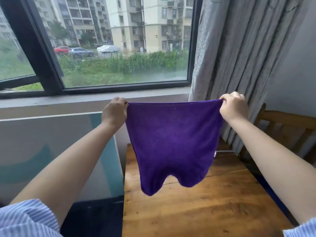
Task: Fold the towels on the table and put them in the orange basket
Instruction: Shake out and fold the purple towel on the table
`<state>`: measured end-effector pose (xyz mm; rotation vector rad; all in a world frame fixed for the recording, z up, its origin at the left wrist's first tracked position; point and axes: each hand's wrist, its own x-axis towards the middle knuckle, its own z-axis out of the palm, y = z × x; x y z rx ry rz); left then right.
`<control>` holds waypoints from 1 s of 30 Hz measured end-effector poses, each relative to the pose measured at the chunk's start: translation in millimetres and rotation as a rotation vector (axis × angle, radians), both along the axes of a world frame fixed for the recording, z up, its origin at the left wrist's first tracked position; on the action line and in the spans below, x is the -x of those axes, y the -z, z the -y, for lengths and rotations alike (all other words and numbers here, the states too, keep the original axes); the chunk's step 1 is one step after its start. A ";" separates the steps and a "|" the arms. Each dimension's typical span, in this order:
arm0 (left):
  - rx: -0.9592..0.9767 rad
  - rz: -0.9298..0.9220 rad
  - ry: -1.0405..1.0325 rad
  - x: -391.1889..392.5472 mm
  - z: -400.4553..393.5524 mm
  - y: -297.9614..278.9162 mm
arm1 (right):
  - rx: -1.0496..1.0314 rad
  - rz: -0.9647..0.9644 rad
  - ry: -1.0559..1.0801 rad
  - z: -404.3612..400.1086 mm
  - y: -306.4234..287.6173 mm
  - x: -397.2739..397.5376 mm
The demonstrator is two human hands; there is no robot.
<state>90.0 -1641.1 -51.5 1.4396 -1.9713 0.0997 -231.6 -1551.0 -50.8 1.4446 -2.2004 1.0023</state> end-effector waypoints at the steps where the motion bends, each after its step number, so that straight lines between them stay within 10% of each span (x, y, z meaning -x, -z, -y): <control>1: -0.020 0.006 0.007 -1.1 2.3 3.0 | -0.013 0.003 -0.006 1.5 3.5 -0.3; 14: -0.709 0.225 0.083 -15.8 15.9 43.8 | -0.366 0.198 -0.148 10.9 36.3 -6.9; 23: -0.736 -0.034 -0.088 -4.8 60.2 75.1 | -0.529 0.263 -0.158 71.3 69.6 -5.5; 30: -0.426 -0.245 -0.179 -12.5 91.3 86.8 | -0.266 0.244 -0.243 116.5 84.9 -15.5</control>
